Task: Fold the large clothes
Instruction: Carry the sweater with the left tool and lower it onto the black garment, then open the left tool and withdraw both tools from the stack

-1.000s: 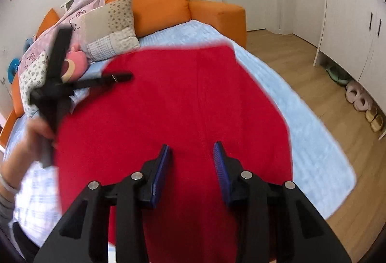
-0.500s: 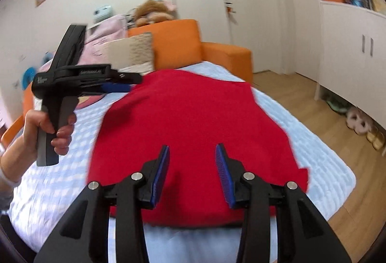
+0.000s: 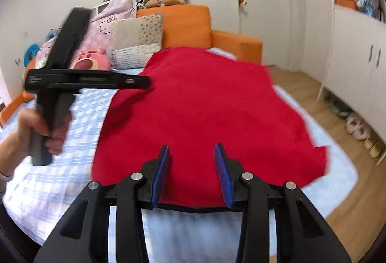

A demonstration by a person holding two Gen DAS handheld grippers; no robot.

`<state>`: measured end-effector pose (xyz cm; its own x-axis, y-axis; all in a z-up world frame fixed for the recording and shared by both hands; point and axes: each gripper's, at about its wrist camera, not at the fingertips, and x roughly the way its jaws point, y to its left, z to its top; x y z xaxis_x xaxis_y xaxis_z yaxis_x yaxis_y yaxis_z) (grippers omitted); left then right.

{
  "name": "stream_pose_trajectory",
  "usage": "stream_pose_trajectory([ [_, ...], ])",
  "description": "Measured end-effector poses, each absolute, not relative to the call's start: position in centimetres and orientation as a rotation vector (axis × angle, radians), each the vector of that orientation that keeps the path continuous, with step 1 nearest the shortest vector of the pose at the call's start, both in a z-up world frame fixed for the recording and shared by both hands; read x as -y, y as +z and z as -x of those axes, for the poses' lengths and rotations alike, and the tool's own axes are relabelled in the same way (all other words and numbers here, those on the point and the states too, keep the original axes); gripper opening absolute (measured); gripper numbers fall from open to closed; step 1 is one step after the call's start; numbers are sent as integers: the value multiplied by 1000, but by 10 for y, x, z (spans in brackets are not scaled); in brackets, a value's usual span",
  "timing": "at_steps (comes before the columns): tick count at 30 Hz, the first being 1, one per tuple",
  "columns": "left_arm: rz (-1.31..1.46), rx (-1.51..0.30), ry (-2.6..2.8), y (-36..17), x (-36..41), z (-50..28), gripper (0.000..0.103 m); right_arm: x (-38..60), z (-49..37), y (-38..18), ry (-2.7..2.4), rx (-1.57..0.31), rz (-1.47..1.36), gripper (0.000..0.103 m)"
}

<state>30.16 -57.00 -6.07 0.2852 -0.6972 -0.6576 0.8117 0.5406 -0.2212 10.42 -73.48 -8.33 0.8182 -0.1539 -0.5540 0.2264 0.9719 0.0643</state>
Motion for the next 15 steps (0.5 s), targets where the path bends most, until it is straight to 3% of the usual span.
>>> stream_pose_trajectory([
  [6,-251,-708,-963,-66,559,-249,70,771,-92,-95,-269,-591,-185,39],
  [8,-245,-789,-983,-87,564,-251,70,776,-98,-106,-272,-609,-203,39],
  [11,-182,-836,-971,-108,563,-264,78,774,-96,-117,-273,-617,-204,39],
  [15,-174,-824,-953,-108,561,-265,80,773,-94,-112,-272,-602,-212,39],
])
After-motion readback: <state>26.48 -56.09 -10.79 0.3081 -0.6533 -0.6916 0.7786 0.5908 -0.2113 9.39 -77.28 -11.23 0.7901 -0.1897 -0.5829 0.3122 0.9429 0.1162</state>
